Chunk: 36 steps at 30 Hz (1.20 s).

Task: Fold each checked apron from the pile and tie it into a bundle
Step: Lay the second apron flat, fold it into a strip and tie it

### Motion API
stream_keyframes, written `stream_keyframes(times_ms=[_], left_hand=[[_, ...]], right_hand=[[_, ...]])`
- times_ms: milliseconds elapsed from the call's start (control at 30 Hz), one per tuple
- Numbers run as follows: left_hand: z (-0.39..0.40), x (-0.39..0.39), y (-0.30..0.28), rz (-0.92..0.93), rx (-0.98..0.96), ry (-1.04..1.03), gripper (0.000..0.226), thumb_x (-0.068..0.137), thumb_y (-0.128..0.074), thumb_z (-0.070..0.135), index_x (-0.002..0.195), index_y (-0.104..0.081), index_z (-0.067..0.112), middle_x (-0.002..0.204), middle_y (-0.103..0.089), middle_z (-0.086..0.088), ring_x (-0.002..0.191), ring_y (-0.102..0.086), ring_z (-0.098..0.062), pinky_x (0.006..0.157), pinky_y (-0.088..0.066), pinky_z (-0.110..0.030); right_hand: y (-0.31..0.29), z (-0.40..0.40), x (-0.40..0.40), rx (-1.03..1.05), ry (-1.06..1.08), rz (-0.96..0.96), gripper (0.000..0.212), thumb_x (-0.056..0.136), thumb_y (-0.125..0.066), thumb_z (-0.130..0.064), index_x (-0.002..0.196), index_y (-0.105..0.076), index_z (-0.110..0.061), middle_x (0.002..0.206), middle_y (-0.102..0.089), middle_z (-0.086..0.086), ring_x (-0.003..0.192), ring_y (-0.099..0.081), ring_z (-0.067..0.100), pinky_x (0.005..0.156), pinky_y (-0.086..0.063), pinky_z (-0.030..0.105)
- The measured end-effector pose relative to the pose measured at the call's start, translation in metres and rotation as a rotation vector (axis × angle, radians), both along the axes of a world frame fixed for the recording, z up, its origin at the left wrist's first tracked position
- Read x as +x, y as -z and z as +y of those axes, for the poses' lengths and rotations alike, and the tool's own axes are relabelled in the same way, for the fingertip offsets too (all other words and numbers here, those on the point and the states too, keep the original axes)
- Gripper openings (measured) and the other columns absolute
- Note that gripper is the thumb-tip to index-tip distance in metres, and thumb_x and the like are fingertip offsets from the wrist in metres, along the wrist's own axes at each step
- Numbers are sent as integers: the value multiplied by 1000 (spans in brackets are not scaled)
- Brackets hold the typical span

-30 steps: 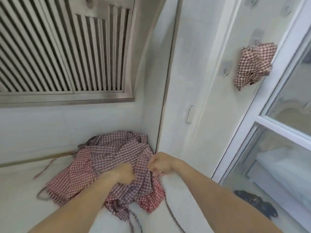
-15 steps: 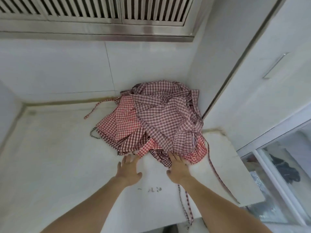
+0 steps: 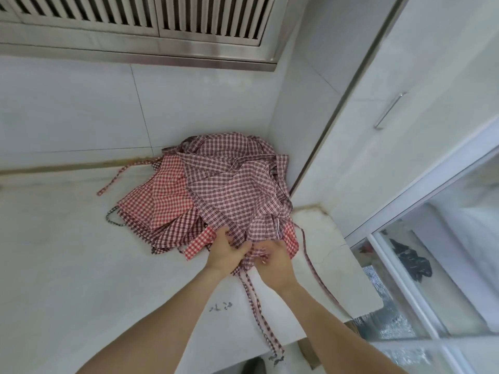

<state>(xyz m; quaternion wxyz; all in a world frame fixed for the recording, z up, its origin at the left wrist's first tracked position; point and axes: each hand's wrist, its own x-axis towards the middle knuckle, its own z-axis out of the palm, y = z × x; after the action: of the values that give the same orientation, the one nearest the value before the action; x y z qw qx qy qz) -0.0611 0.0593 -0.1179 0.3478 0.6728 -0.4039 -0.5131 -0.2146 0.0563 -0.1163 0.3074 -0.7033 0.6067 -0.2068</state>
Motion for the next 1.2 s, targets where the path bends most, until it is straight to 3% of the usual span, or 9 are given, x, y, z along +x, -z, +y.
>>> stream_keyframes(times_ms=[200,267,367,567,733,867,967,1067,1200], left_hand=[[-40,-34,-25,-64,-129,322,71,78,-82,40,138,-46,25,116,-63,11,107,-60,-9,99,-47,-29],[-53,-41,-33,-247,-132,325,20,91,-71,31,101,-64,15,92,-64,3,88,-63,-16,86,-50,-34],[-59,-50,-48,-346,-108,453,38,100,-58,29,66,-46,18,67,-47,3,60,-45,-10,59,-39,-31],[-56,-59,-95,-107,-181,542,37,106,-44,28,70,-45,19,63,-46,6,57,-43,-9,61,-36,-30],[-62,-28,-133,-167,-378,451,44,104,-46,39,66,-38,17,63,-35,5,62,-36,-14,66,-34,-35],[-60,12,-189,-267,-331,547,56,86,-66,58,98,-62,4,91,-61,3,86,-59,-11,86,-46,-31],[-60,44,-230,-662,-293,637,73,74,-84,49,130,-54,13,126,-55,7,121,-54,-17,103,-45,-32],[-66,63,-261,-881,-464,433,16,83,-74,19,85,-57,20,89,-62,1,99,-63,-28,79,-47,-29],[-71,99,-309,-961,-613,6,9,87,-69,18,88,-61,22,90,-62,0,87,-60,-23,76,-51,-33]], right_hand=[[-23,-27,-38,220,136,-42,19,88,-58,0,99,-53,-15,89,-53,-6,87,-54,16,67,-41,15],[-25,-30,-53,198,215,-108,19,86,-55,3,96,-56,-13,90,-57,-8,88,-57,17,65,-40,14],[-30,-32,-67,-37,234,-231,30,82,-51,9,92,-60,-19,92,-64,-4,82,-61,11,66,-46,19],[-46,-51,-86,-299,-181,-96,87,66,-66,1,147,-39,-15,147,-39,-1,138,-34,6,115,-27,19],[-91,-71,-70,-243,-160,-90,17,88,-62,-7,103,-63,-14,94,-67,-4,86,-61,13,75,-45,23],[-150,-91,-53,-95,-3,-316,11,96,-52,-2,101,-51,-11,66,-66,-2,63,-64,16,61,-48,27],[-216,-102,-39,-62,-28,-478,12,98,-48,1,101,-51,-10,44,-52,-5,39,-47,15,43,-38,26],[-279,-112,-28,-161,-82,-459,11,95,-59,-6,91,-59,-17,41,-46,-15,40,-39,6,41,-30,18],[-363,-104,-28,-334,-199,-311,6,87,-72,-6,90,-68,-3,45,-54,-24,37,-44,-1,43,-32,10]])
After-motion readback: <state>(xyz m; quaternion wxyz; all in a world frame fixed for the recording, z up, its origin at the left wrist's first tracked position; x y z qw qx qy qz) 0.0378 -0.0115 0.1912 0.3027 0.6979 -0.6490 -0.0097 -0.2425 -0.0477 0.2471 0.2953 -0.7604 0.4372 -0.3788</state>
